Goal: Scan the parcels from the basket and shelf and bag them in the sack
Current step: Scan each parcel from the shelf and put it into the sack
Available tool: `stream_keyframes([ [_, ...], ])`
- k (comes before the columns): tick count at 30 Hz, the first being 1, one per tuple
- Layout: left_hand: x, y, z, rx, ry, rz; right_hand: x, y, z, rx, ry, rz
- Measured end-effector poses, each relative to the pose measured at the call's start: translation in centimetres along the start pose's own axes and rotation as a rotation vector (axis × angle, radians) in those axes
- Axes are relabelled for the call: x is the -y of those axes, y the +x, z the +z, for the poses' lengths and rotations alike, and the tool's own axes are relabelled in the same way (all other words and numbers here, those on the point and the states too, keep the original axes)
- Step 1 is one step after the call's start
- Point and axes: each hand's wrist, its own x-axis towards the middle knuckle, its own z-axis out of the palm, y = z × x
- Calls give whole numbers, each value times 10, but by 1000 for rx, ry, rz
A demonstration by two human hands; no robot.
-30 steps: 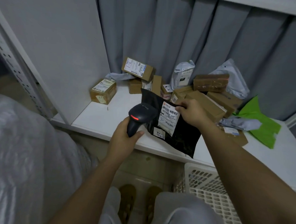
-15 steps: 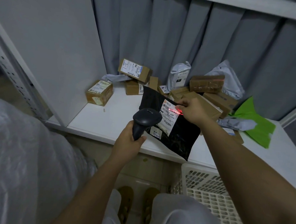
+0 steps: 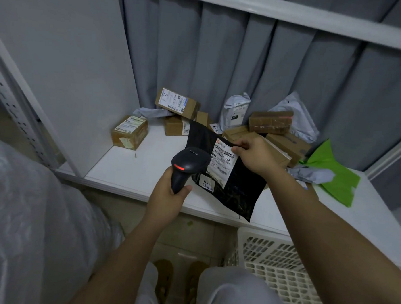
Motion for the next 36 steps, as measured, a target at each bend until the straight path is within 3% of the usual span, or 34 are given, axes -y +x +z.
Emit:
stream_keyframes([
  [9, -76, -44, -42, -259, -56, 118, 94, -60, -35, -262, 101, -269],
  [16, -185, -138, -129, -415, -80, 311, 233, -151, -59, -260, 354, -522],
  [20, -211, -208, -192, -528, -78, 350, 309, -210, -48, -189, 457, -646],
  [28, -178, -316, -313, -864, -70, 255, 425, -294, 42, 65, 524, -820],
  [31, -151, -337, -345, -921, -32, 185, 434, -292, 93, 84, 499, -747],
  [36, -101, -336, -372, -988, -17, 77, 397, -258, 174, 66, 254, -570],
])
